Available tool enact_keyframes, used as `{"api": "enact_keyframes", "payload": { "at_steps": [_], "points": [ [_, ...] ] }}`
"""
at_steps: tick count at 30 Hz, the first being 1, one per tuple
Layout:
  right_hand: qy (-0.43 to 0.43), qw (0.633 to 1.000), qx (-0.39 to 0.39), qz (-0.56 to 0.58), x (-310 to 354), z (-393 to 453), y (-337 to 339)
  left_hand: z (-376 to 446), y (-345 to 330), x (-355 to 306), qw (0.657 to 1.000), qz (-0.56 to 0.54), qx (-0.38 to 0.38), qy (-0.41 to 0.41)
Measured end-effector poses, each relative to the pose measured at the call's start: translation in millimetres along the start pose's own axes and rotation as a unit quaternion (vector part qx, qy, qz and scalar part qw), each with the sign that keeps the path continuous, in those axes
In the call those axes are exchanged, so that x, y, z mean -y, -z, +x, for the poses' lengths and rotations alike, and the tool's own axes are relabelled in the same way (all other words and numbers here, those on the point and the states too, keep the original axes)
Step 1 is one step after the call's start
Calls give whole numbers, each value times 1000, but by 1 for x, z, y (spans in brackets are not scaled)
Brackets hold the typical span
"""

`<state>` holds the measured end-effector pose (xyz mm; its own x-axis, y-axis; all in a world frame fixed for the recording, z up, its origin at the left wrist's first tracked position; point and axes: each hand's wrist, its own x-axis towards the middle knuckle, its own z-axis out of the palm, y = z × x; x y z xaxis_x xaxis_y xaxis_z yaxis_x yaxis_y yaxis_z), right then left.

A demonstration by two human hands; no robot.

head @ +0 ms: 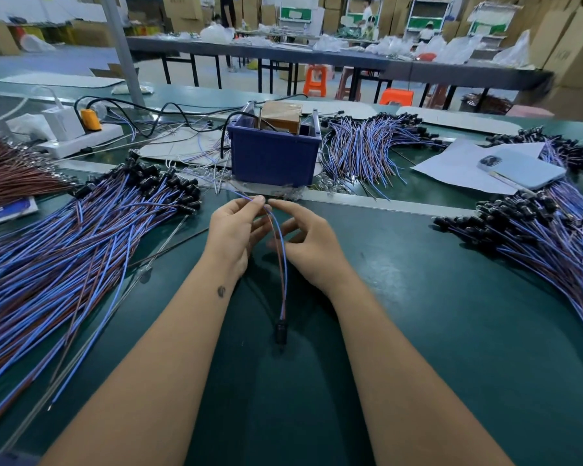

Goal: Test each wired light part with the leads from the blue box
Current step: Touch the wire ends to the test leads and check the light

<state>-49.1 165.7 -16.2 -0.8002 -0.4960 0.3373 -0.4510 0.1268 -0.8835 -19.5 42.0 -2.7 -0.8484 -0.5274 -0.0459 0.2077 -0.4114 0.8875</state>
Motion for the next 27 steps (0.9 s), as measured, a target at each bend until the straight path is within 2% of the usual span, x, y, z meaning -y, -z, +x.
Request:
{"api": "enact_keyframes", "payload": {
  "at_steps": [2, 6, 8, 10, 14, 17, 21, 22, 25, 27],
  "points": [
    [6, 997, 2, 73, 3, -1, -1, 2, 1, 1, 1000, -19, -10, -2],
    [-24, 973, -130, 187, 3, 2, 8, 1, -2, 4, 1000, -15, -11, -14],
    [-72, 951, -183, 238, 3, 4, 12, -1, -2, 5, 999, 13, -2, -45],
    [-111, 926, -216, 289, 2, 6, 15, -4, -3, 6, 991, 95, 19, -94],
    [-129, 894, -246, 353, 3, 7, 22, -14, -7, 14, 932, 297, 99, -185],
    [-125, 908, -279, 287, 4, 4, 26, -30, -14, 20, 877, 375, 160, -253],
    [-140, 913, -300, 240, 1, -4, 38, -57, -34, 32, 751, 443, 271, -407],
    [-144, 912, -298, 243, -1, -8, 42, -61, -39, 35, 736, 455, 279, -418],
    [-151, 923, -277, 221, -5, -18, 55, -67, -49, 41, 740, 458, 287, -400],
    [-151, 945, -258, 130, -10, -24, 68, -72, -55, 43, 740, 455, 315, -382]
  ]
}}
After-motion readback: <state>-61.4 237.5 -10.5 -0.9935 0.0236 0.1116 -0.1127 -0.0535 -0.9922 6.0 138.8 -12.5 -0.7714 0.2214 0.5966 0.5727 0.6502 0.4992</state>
